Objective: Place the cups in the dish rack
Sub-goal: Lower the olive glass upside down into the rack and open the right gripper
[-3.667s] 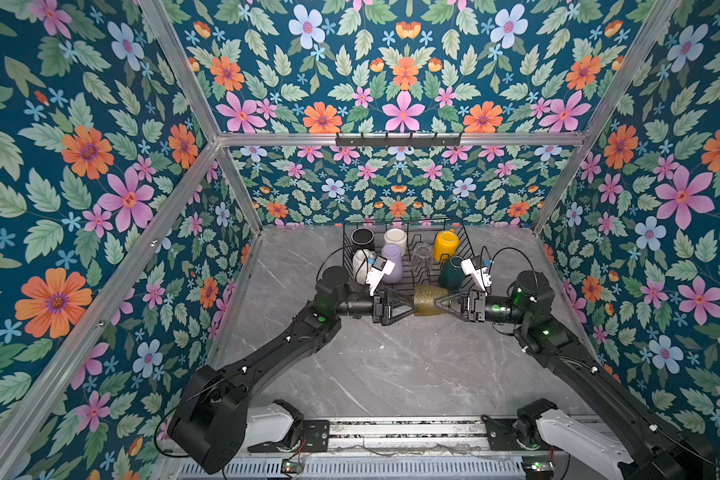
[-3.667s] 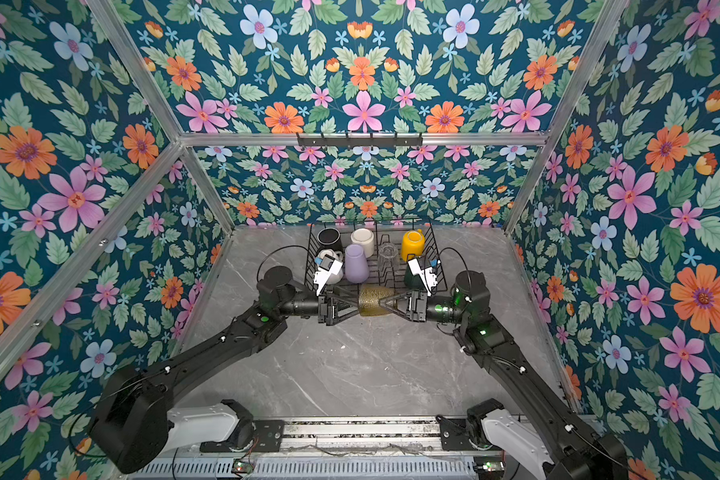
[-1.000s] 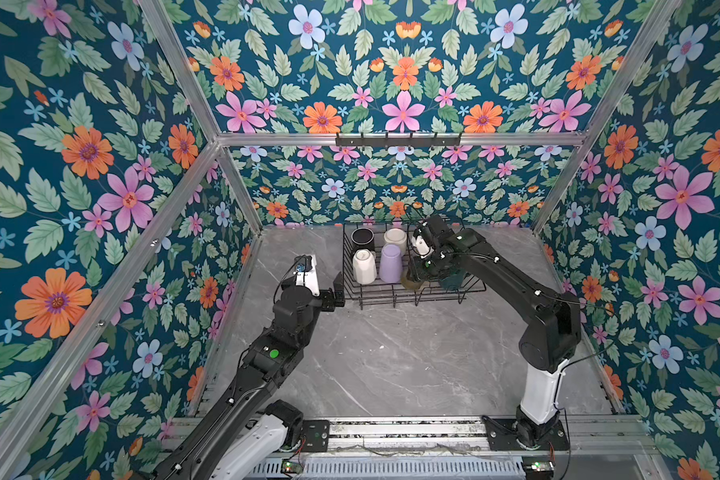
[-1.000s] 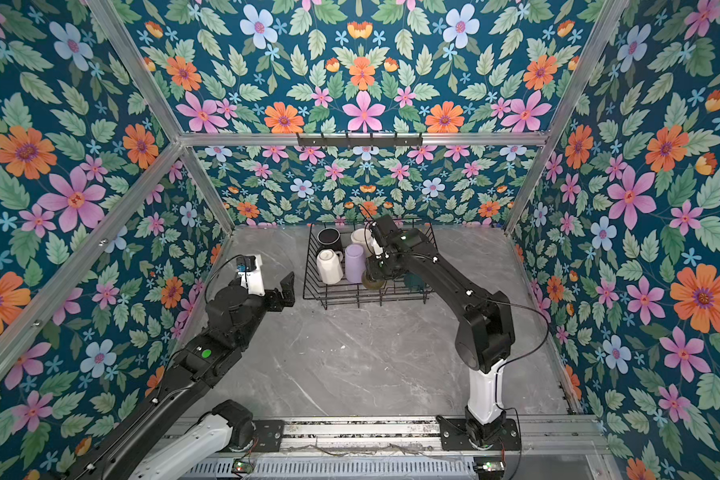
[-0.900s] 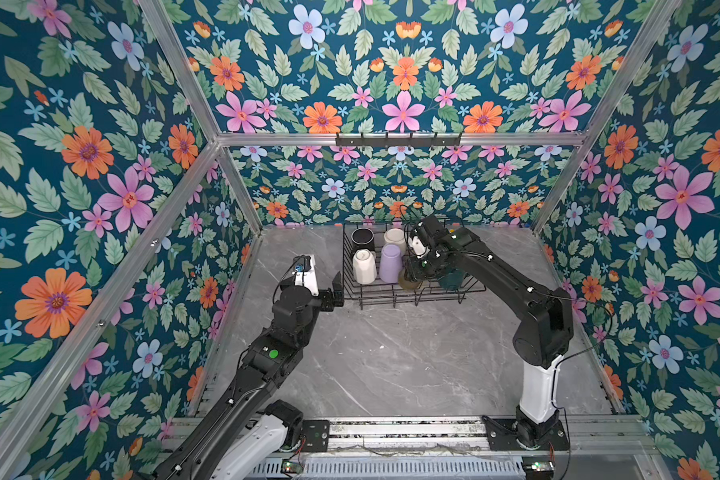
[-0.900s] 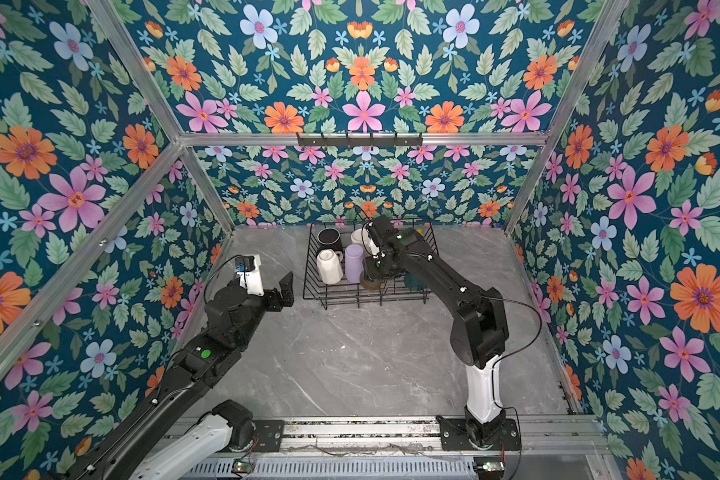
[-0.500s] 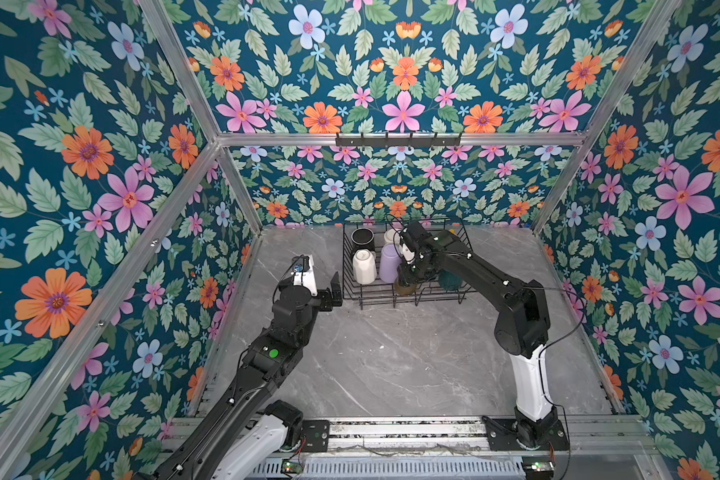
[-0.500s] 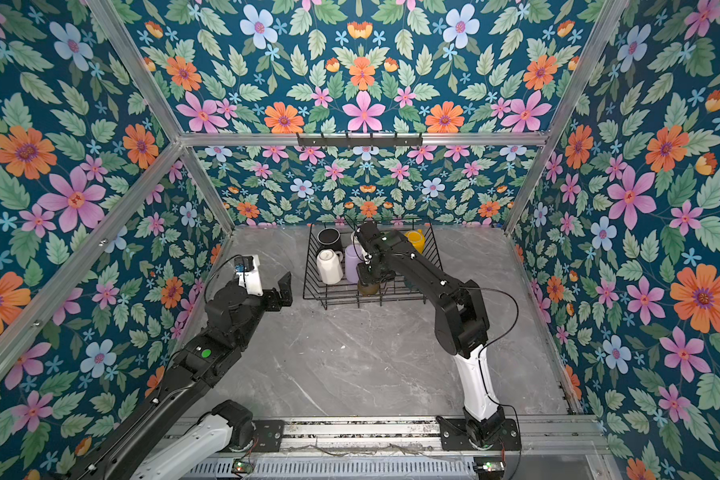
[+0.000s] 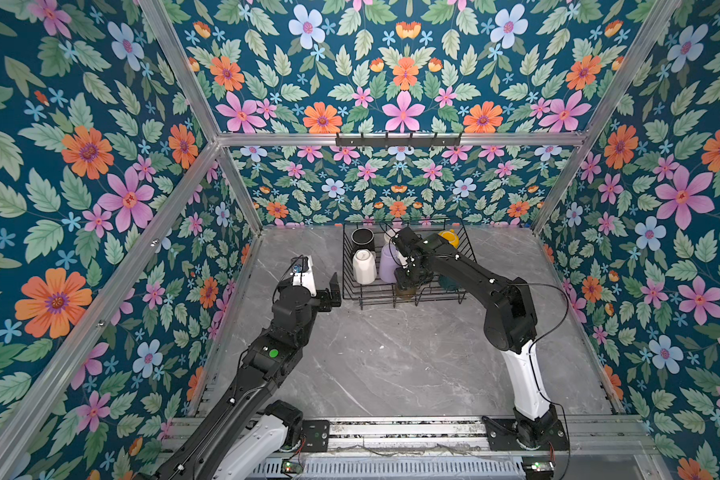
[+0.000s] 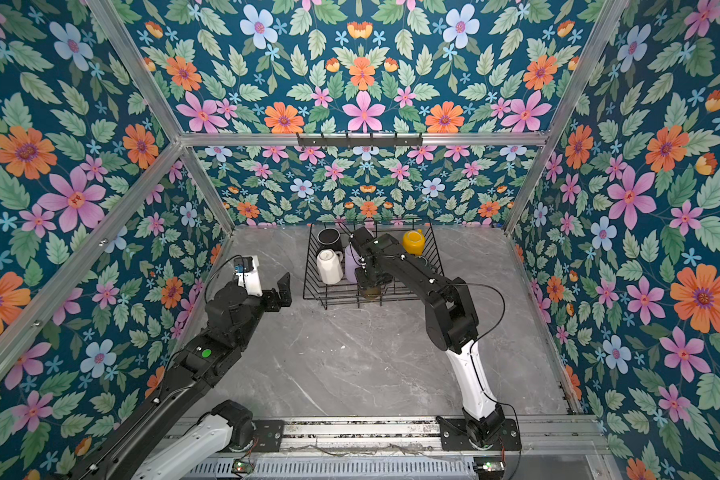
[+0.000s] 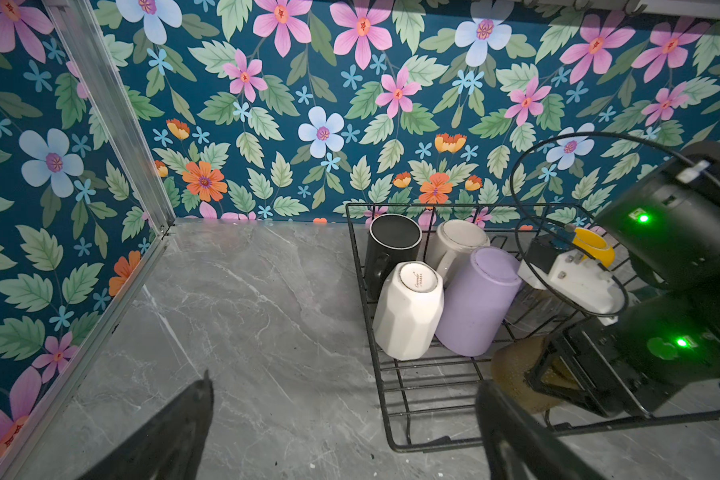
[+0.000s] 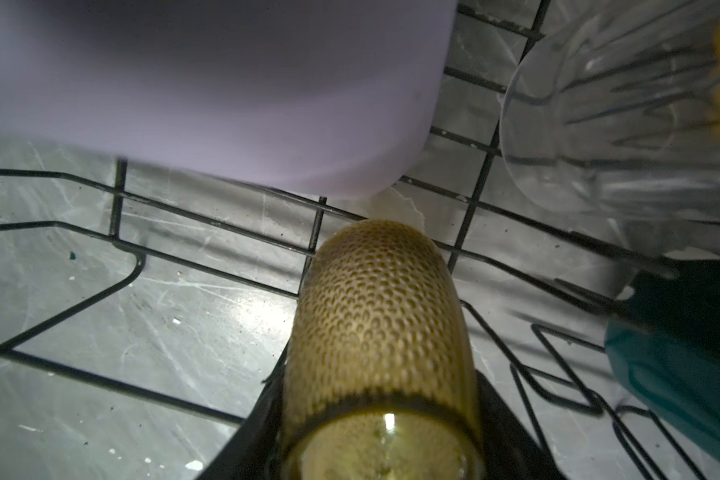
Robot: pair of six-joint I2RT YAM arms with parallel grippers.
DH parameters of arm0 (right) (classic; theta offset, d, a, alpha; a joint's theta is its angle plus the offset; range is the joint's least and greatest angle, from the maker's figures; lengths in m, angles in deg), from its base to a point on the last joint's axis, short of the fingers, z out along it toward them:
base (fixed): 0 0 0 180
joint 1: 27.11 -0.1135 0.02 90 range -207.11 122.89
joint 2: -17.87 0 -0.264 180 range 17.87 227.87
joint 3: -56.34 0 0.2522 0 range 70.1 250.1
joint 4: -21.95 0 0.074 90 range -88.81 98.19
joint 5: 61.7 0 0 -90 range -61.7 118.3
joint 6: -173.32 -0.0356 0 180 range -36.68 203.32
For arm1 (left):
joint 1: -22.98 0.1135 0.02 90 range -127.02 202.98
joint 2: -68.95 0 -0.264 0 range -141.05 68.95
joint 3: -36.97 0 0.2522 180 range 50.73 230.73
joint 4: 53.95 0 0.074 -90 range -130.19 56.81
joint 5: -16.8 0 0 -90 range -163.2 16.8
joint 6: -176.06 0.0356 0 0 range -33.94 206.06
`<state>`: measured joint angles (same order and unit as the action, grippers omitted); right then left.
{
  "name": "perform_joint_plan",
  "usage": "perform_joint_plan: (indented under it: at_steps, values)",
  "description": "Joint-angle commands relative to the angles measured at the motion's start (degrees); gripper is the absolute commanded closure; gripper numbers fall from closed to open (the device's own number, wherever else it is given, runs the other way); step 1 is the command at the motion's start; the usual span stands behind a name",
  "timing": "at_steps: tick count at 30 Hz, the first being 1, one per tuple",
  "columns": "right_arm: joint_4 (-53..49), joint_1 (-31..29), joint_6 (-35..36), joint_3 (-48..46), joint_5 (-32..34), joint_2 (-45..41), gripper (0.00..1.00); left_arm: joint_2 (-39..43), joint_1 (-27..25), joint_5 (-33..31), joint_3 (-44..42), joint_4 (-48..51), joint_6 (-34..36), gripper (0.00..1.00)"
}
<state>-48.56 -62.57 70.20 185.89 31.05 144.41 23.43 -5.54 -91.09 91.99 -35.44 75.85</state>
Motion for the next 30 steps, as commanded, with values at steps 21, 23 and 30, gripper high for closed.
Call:
perform_joint_plan:
  at_steps: [21, 23, 30]
  values:
    - [0.3, -0.1, -0.3, -0.8, -0.8, -1.6, 0.22, 0.8, 0.7, -0.5, -0.1, -0.4, 0.0, 0.00]
    - [0.6, -0.1, -0.6, -1.1, -0.7, -2.5, 0.21, 0.9, 0.7, -0.5, -0.1, -0.6, 0.0, 0.00]
    - [4.9, 0.0, -1.2, -6.6, -0.8, -11.9, 0.18, 1.0, 0.9, -1.3, 0.1, -1.1, 0.2, 0.00]
